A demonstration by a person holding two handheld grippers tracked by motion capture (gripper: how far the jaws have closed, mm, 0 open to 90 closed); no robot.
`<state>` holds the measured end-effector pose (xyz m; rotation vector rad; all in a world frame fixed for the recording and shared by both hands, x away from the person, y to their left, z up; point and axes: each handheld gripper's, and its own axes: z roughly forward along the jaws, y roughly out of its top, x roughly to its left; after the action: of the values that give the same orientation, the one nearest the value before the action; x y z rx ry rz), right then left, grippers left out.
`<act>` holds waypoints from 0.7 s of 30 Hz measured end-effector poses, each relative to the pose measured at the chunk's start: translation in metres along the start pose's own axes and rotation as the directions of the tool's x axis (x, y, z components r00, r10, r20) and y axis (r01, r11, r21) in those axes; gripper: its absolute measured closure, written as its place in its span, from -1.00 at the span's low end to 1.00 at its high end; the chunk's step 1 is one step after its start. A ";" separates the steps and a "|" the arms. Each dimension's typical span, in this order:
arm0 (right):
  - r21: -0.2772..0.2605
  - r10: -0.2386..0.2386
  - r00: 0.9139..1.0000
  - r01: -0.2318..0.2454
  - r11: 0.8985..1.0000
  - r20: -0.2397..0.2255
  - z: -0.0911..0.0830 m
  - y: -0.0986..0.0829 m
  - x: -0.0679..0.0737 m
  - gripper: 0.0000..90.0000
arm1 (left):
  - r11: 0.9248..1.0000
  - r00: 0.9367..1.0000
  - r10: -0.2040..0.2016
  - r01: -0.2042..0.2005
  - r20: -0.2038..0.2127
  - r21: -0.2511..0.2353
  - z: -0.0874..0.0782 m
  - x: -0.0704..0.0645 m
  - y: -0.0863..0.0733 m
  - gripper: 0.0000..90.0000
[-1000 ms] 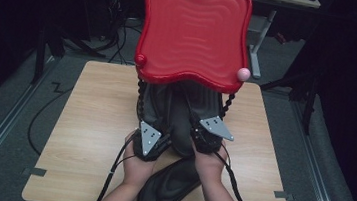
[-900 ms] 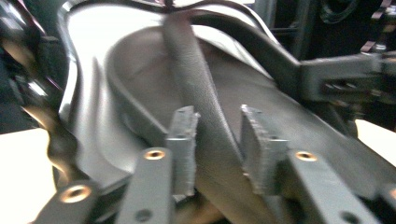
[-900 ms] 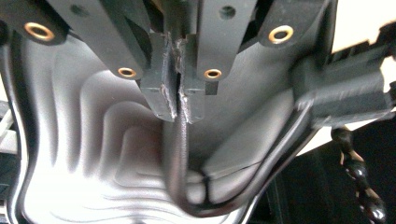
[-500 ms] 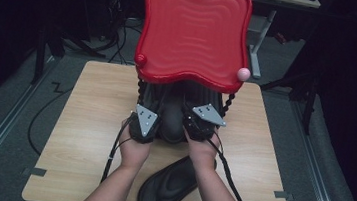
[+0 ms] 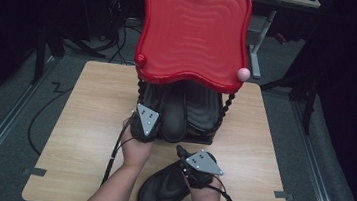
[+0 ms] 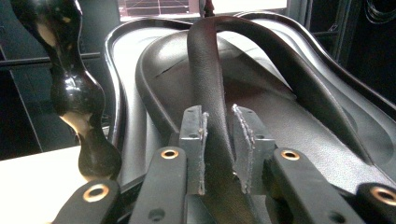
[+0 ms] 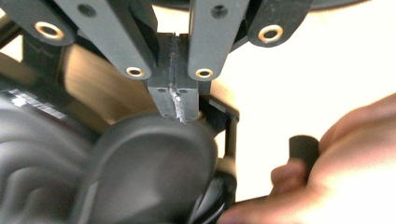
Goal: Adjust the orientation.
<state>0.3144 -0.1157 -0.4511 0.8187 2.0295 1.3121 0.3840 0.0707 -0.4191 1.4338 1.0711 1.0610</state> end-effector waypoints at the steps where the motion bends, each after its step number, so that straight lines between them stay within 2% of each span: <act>1: 0.003 -0.008 1.000 0.008 1.000 0.002 0.003 0.000 0.002 1.00 | 1.000 1.000 0.000 0.000 0.000 0.000 0.000 0.000 0.000 0.65; 3: 0.008 -0.026 0.999 0.026 1.000 0.026 0.009 0.001 0.003 1.00 | 1.000 1.000 0.000 0.000 -0.001 -0.003 0.002 0.001 0.001 0.65; 7: 0.020 -0.004 1.000 0.003 1.000 0.031 0.022 0.005 -0.004 1.00 | 1.000 1.000 -0.010 0.009 -0.001 -0.016 0.004 0.004 0.001 0.64; 9: 0.019 0.004 0.999 -0.005 1.000 0.037 0.025 0.007 -0.005 1.00 | 0.999 0.999 -0.033 0.033 0.005 -0.026 0.007 0.007 0.001 0.61; 12: 0.022 0.014 0.999 -0.015 1.000 0.040 0.028 0.009 -0.006 1.00 | 0.999 0.999 -0.035 0.035 0.023 -0.020 0.001 0.006 -0.003 0.35; 14: 0.025 0.024 0.999 -0.025 0.999 0.038 0.031 0.011 -0.007 1.00 | 0.996 0.998 -0.062 0.064 0.033 -0.055 -0.012 0.004 -0.008 0.26; 15: 0.026 0.030 0.999 -0.031 0.999 0.039 0.033 0.012 -0.008 1.00 | 0.996 0.997 -0.058 0.061 0.046 -0.063 -0.019 0.003 -0.011 0.25; 16: 0.025 0.034 0.999 -0.035 0.999 0.038 0.034 0.012 -0.009 1.00 | 0.997 0.998 -0.031 0.034 0.049 -0.063 -0.025 0.000 -0.013 0.26; 17: 0.025 0.034 0.999 -0.035 0.999 0.038 0.034 0.012 -0.009 1.00 | 0.997 0.998 -0.031 0.034 0.049 -0.063 -0.025 0.000 -0.013 0.28; 18: 0.025 0.040 0.998 -0.041 0.999 0.040 0.037 0.014 -0.011 1.00 | 0.998 0.998 0.004 0.001 0.065 -0.068 -0.037 -0.003 -0.020 0.35; 21: 0.017 0.053 0.998 -0.053 0.998 0.045 0.041 0.018 -0.014 1.00 | 0.999 0.996 0.021 -0.017 0.081 -0.050 -0.046 -0.007 -0.028 0.58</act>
<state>0.3567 -0.0972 -0.4470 0.9078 2.0002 1.2947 0.3351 0.0762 -0.4424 1.4383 0.9684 1.0268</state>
